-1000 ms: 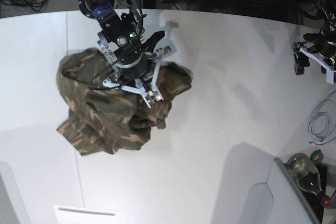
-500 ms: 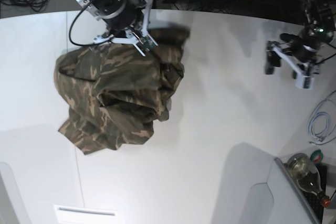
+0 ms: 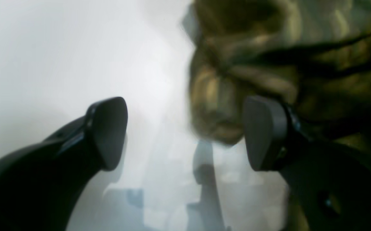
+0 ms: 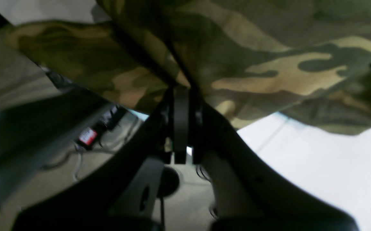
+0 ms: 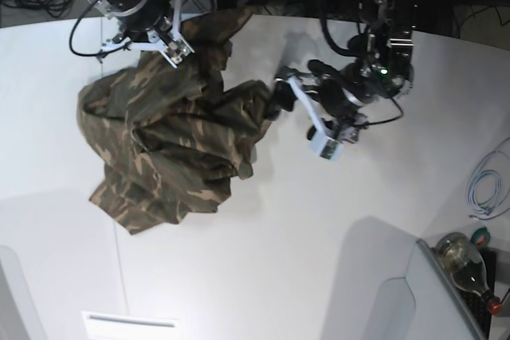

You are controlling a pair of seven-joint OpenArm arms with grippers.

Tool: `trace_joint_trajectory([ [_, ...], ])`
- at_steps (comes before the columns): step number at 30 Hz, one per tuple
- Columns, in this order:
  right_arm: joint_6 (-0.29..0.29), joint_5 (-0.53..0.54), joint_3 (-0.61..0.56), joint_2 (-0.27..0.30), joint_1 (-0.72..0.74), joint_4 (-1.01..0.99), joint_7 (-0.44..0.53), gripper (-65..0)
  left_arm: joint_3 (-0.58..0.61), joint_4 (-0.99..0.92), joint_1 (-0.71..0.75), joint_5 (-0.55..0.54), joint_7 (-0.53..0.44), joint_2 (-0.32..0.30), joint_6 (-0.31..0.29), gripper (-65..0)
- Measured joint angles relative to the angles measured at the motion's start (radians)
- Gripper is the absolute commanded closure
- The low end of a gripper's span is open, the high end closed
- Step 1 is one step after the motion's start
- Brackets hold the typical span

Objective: Layout the t-shirt on the table in an organized manner, then fold the t-shirt properly

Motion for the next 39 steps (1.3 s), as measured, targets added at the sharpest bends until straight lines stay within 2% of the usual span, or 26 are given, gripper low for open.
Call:
trace_joint_trajectory([
  [4,-0.001,0.008,0.016,0.05,-0.019,0.0,-0.004,0.0,0.092,-0.063,-0.062,-0.003,-0.008,0.055,0.002,-53.3],
  [8,-0.002,-0.008,0.102,0.06,-0.026,0.0,-0.028,0.0,0.159,-0.138,-0.12,-0.003,-0.007,0.153,0.001,-53.3],
  [12,-0.002,0.005,0.104,0.053,-0.021,-0.001,-0.024,0.0,0.279,-0.412,-0.272,-0.006,-0.036,0.208,0.001,-53.2],
  [14,-0.002,0.007,0.104,0.053,-0.006,-0.001,-0.029,0.0,0.345,-0.586,-0.34,0.0,-0.118,0.211,0.006,-53.2],
  [15,-0.002,0.006,0.105,0.056,-0.001,-0.001,-0.028,0.0,0.385,-0.661,-0.365,-0.002,-0.159,0.209,0.02,-53.0],
  [16,-0.002,0.003,0.106,0.061,0.006,-0.001,-0.027,0.0,0.439,-0.736,-0.391,-0.021,-0.249,0.205,0.034,-53.0],
  [18,-0.002,0.002,0.126,0.059,0.003,-0.001,-0.028,0.0,0.547,-0.845,-0.449,-0.047,-0.341,0.213,0.103,-49.7],
  [21,-0.001,0.016,0.218,0.05,-0.004,-0.008,-0.019,0.0,0.644,-0.912,-0.492,-0.039,-0.406,0.235,0.269,-38.3],
  [22,0.0,0.008,0.258,0.055,-0.002,-0.019,-0.015,0.0,0.652,-0.912,-0.489,-0.04,-0.432,0.224,0.291,-34.9],
  [25,-0.001,0.004,0.366,0.064,0.029,-0.081,-0.006,0.0,0.653,-0.887,-0.494,-0.069,-0.468,0.148,0.275,-28.8],
  [27,0.001,0.009,0.388,0.067,0.076,-0.168,-0.003,0.0,0.652,-0.861,-0.512,-0.067,-0.46,0.088,0.285,-29.1],
  [28,0.01,0.012,0.384,0.075,0.112,-0.218,-0.025,0.0,0.648,-0.849,-0.526,-0.056,-0.448,0.06,0.311,-29.1],
  [30,0.008,0.009,0.371,0.098,0.18,-0.3,-0.024,0.0,0.643,-0.832,-0.551,-0.033,-0.404,0.022,0.359,-29.1],
  [32,0.006,0.003,0.352,0.115,0.259,-0.357,-0.032,0.0,0.642,-0.826,-0.581,-0.029,-0.372,-0.011,0.367,-29.1],
  [34,0.003,0.001,0.325,0.132,0.323,-0.383,-0.021,0.0,0.629,-0.827,-0.601,-0.024,-0.34,-0.016,0.37,-29.1],
  [36,0.003,0.008,0.294,0.14,0.364,-0.399,-0.019,0.0,0.564,-0.83,-0.612,-0.018,-0.314,-0.005,0.36,-29.1],
  [39,0.004,0.006,0.278,0.142,0.377,-0.389,-0.083,0.0,0.482,-0.766,-0.613,-0.014,-0.269,-0.003,0.37,-32.1],
])
